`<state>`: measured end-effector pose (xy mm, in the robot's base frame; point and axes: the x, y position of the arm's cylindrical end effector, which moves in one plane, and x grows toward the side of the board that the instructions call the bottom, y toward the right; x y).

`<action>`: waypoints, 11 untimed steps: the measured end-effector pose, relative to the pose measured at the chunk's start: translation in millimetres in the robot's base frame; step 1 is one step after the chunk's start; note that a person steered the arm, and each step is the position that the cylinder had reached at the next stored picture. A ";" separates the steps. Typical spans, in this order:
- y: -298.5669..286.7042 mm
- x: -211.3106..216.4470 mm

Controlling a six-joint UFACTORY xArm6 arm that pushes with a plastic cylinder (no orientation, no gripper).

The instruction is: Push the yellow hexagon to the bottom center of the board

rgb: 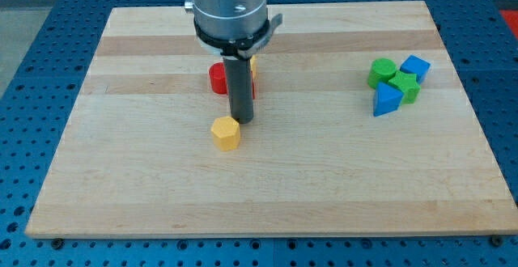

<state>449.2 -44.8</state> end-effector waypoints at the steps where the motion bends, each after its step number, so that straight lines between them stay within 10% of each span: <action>1: -17.4 -8.2; 11: -17.2 80.5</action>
